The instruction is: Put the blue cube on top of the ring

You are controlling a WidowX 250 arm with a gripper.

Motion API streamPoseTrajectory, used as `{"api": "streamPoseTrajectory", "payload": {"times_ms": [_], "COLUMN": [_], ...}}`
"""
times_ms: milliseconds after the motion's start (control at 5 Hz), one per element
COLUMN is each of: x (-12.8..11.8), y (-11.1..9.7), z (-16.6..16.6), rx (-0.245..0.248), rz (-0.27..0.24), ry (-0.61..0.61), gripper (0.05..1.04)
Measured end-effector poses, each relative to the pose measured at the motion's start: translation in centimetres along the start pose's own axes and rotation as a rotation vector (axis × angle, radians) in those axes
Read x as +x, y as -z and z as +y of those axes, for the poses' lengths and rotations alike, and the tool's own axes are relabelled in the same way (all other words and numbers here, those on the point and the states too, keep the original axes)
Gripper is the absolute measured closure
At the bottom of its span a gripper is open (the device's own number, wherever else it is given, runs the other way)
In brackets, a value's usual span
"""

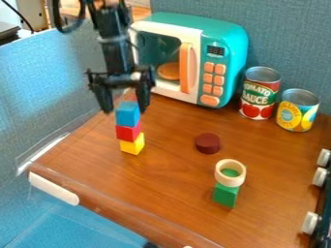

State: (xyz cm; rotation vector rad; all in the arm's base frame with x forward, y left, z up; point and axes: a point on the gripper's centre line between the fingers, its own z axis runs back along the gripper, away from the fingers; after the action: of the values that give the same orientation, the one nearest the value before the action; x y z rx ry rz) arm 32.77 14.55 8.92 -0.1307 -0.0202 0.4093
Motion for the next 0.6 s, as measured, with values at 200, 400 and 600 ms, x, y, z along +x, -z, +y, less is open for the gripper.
{"api": "streamPoseTrajectory", "payload": {"times_ms": [200,400,600], "x": [0.33,0.37,0.46], "y": [0.39,0.72,1.24], "z": [0.34,0.55,0.63], "rx": [0.016,0.026,0.025], "rz": [0.018,0.024,0.036], "ry": [-0.022,-0.035,-0.032], "gripper": [0.083,0.127,0.402]}}
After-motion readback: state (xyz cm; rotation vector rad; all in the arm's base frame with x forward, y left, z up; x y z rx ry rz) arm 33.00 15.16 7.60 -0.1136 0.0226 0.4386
